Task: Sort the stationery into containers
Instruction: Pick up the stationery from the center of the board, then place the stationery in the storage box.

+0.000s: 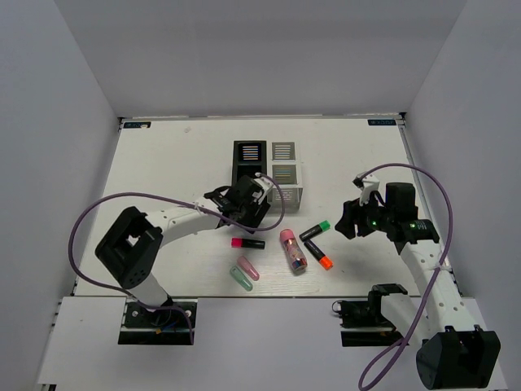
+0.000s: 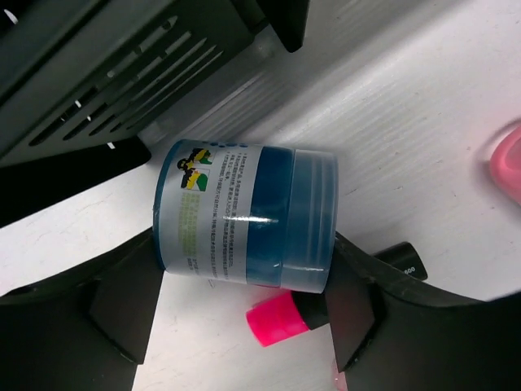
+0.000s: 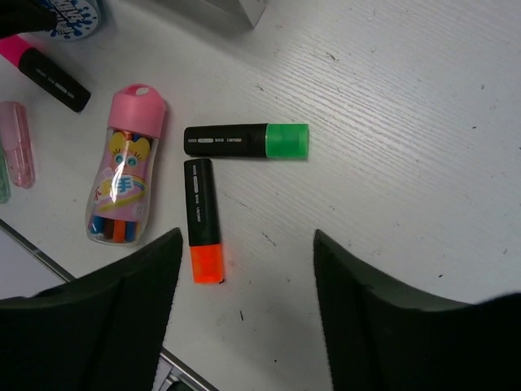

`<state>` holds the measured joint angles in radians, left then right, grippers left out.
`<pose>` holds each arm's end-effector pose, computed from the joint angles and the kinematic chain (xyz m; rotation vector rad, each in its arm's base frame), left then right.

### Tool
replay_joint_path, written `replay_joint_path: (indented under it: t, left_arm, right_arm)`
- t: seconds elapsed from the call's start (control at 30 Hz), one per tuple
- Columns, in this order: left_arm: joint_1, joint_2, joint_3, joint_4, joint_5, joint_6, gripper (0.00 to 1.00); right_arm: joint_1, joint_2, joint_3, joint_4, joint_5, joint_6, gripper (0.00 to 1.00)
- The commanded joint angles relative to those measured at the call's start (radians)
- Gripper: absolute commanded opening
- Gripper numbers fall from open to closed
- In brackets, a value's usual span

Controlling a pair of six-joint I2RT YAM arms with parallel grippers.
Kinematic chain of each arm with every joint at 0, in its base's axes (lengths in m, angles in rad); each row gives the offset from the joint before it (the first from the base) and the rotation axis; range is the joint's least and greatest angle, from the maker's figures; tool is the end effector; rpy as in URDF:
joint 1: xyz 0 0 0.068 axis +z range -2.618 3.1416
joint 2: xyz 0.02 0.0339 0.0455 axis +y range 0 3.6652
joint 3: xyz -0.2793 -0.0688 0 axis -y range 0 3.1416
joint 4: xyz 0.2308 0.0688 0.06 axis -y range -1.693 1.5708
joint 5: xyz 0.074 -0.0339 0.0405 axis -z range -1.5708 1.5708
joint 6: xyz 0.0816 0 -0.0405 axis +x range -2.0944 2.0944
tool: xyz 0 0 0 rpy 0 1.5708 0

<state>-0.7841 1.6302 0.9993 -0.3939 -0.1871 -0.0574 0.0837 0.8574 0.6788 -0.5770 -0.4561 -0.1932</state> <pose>0.2503 -0.2282 0.1729 0.8498 2.4247 -0.0738 0.1786 0.0510 0.2418 -0.5375 2.2126 0.4715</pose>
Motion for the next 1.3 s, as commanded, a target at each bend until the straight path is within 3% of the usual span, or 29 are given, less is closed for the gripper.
replay_joint_path:
  t: [0.0, 0.03, 0.1, 0.13, 0.17, 0.2, 0.33, 0.43, 0.5, 0.67, 0.77, 0.9, 1.27]
  left_arm:
    - [0.002, -0.056, -0.031, 0.021, 0.086, -0.051, 0.07]
    - [0.005, -0.096, -0.039, 0.020, 0.104, -0.061, 0.00]
    - [0.003, -0.147, -0.050, 0.010, 0.144, -0.108, 0.00]
    - [0.003, -0.186, -0.053, 0.006, 0.155, -0.126, 0.00]
    - [0.008, -0.205, -0.048, 0.000, 0.173, -0.166, 0.00]
    - [0.008, -0.242, -0.044, -0.016, 0.231, -0.212, 0.00]
    - [0.034, -0.319, 0.045, -0.049, 0.330, -0.447, 0.00]
    - [0.049, -0.337, 0.108, -0.049, 0.357, -0.612, 0.00]
    - [0.062, -0.331, 0.150, -0.056, 0.354, -0.672, 0.00]
    - [0.069, -0.251, 0.254, -0.082, 0.368, -0.875, 0.00]
    - [0.068, -0.188, 0.323, -0.099, 0.367, -0.910, 0.00]
    - [0.057, -0.128, 0.389, -0.083, 0.379, -0.940, 0.00]
    - [0.043, -0.064, 0.496, -0.117, 0.383, -0.969, 0.00]
  right_arm:
    - [0.001, 0.000, 0.035, -0.003, -0.058, -0.022, 0.62]
    - [0.002, 0.002, 0.036, -0.009, -0.076, -0.040, 0.54]
    - [0.005, 0.003, 0.033, -0.038, -0.168, -0.084, 0.42]
    - [0.008, 0.003, 0.028, -0.047, -0.199, -0.145, 0.45]
    - [0.007, -0.006, 0.028, -0.049, -0.225, -0.181, 0.62]
    - [0.008, -0.008, 0.025, -0.076, -0.351, -0.222, 0.90]
    - [0.022, -0.022, 0.025, -0.073, -0.553, -0.463, 0.90]
    - [0.031, 0.054, 0.054, 0.119, -0.584, -0.324, 0.90]
    - [0.047, 0.086, 0.085, 0.251, -0.564, -0.214, 0.90]
    - [0.114, 0.189, 0.258, 0.253, -0.478, -0.144, 0.88]
    - [0.183, 0.244, 0.369, 0.210, -0.338, -0.103, 0.87]
    - [0.238, 0.310, 0.479, 0.154, -0.303, -0.064, 0.87]
    - [0.366, 0.405, 0.501, 0.089, -0.147, -0.129, 0.89]
